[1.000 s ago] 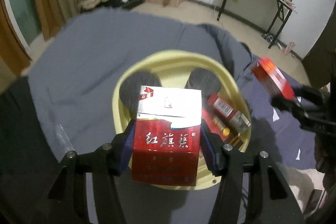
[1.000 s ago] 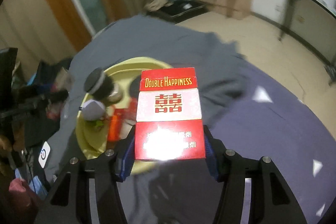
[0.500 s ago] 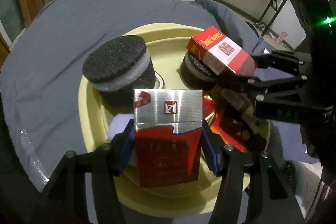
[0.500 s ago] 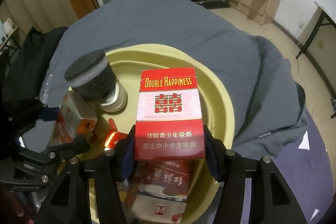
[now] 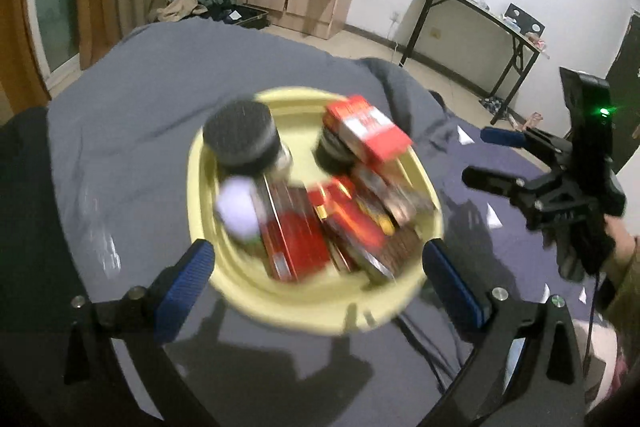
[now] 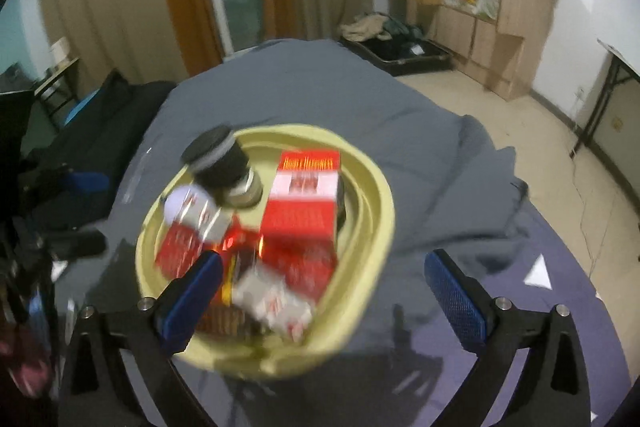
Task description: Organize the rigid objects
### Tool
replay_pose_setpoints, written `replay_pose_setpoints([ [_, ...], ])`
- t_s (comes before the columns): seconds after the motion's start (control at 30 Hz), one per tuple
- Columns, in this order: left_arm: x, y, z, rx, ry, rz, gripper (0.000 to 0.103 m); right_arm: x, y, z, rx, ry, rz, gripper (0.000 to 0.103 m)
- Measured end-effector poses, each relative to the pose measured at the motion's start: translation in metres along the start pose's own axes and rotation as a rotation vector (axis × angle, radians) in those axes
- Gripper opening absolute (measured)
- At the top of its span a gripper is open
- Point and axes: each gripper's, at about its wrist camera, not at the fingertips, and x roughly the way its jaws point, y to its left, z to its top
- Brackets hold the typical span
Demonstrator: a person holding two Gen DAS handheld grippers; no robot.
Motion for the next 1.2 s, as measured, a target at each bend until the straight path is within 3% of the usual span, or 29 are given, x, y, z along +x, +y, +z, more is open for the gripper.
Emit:
replay_pose_setpoints([
  [0.13, 0.012, -0.019, -0.049, -0.007, 0.031, -0.001, 0.103, -0.019, -0.001, -0.048, -0.101, -0.013, 0.047, 0.103],
  [0.27, 0.049, -0.030, -0.080, 0.023, 0.041, 0.092, 0.103, -0.004, 0.005, -0.083, -0.136, 0.077, 0.031, 0.103],
  [0.37, 0.071, -0.029, -0.082, -0.036, 0.034, 0.112, 0.103, 0.014, 0.012, -0.095, -0.123, 0.122, 0.054, 0.103],
  [0.47, 0.092, -0.026, -0.084, -0.074, 0.076, 0.135, 0.103, 0.031, 0.021, -0.100, -0.164, 0.145, 0.071, 0.103],
  [0.57, 0.096, -0.032, -0.083, -0.057, 0.032, 0.172, 0.103, 0.049, 0.028, -0.100, -0.237, 0.165, 0.047, 0.103],
  [0.77, 0.109, -0.035, -0.076, -0.079, -0.004, 0.253, 0.103, 0.080, 0.028, -0.100, -0.156, 0.120, 0.074, 0.103],
  [0.87, 0.118, -0.040, -0.075, -0.054, 0.009, 0.294, 0.103, 0.090, 0.026, -0.108, -0.182, 0.097, 0.028, 0.103],
  [1.2, 0.118, -0.040, -0.076, -0.053, 0.009, 0.296, 0.103, 0.092, 0.025, -0.112, -0.187, 0.071, 0.031, 0.103],
])
